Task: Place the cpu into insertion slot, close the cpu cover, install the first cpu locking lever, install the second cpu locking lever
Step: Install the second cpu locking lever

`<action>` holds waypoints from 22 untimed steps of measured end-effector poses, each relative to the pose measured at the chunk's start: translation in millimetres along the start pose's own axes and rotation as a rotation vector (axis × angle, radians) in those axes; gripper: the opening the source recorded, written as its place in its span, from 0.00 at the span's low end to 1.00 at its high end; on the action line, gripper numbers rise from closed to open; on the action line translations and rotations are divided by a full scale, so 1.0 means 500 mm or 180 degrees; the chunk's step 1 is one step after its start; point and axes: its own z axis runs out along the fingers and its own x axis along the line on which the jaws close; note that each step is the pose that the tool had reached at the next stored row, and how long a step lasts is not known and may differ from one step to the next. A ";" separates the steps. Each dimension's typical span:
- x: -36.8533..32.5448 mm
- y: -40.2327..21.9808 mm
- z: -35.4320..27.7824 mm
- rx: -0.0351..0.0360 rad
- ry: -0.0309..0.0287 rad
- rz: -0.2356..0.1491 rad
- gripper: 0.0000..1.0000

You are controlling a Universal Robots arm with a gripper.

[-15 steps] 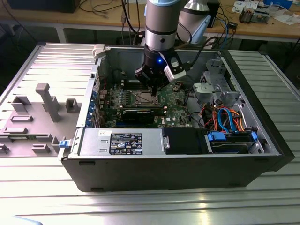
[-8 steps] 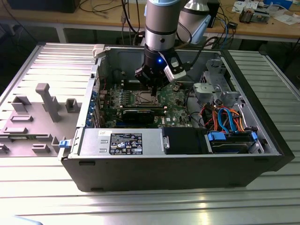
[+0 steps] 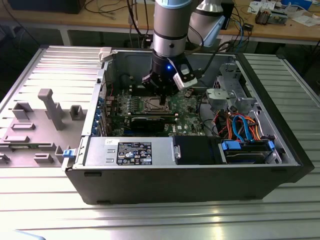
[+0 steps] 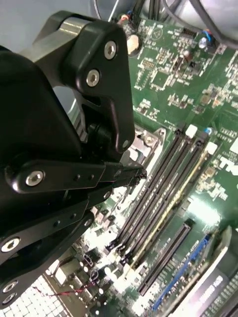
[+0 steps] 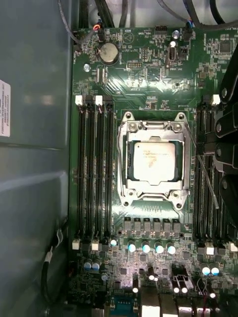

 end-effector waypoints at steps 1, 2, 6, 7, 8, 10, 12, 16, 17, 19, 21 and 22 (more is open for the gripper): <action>0.008 -0.001 0.001 0.0001 0.0001 0.0000 0.11; 0.016 -0.001 0.002 0.0001 0.0001 0.0000 0.11; 0.028 -0.012 0.004 0.0000 0.0009 0.0000 0.11; 0.029 -0.015 0.005 0.0000 0.0013 0.0001 0.11; 0.032 -0.017 0.005 -0.0001 0.0020 0.0002 0.11; 0.039 -0.018 0.007 -0.0003 0.0029 0.0001 0.11; 0.055 -0.018 0.011 -0.0002 0.0034 0.0001 0.11; 0.060 -0.019 0.021 -0.0007 0.0034 0.0001 0.11; 0.060 -0.019 0.021 -0.0007 0.0034 0.0001 0.11; 0.060 -0.019 0.021 -0.0007 0.0034 0.0001 0.11; 0.060 -0.019 0.022 -0.0007 0.0034 0.0001 0.11; 0.060 -0.019 0.022 -0.0007 0.0034 0.0001 0.11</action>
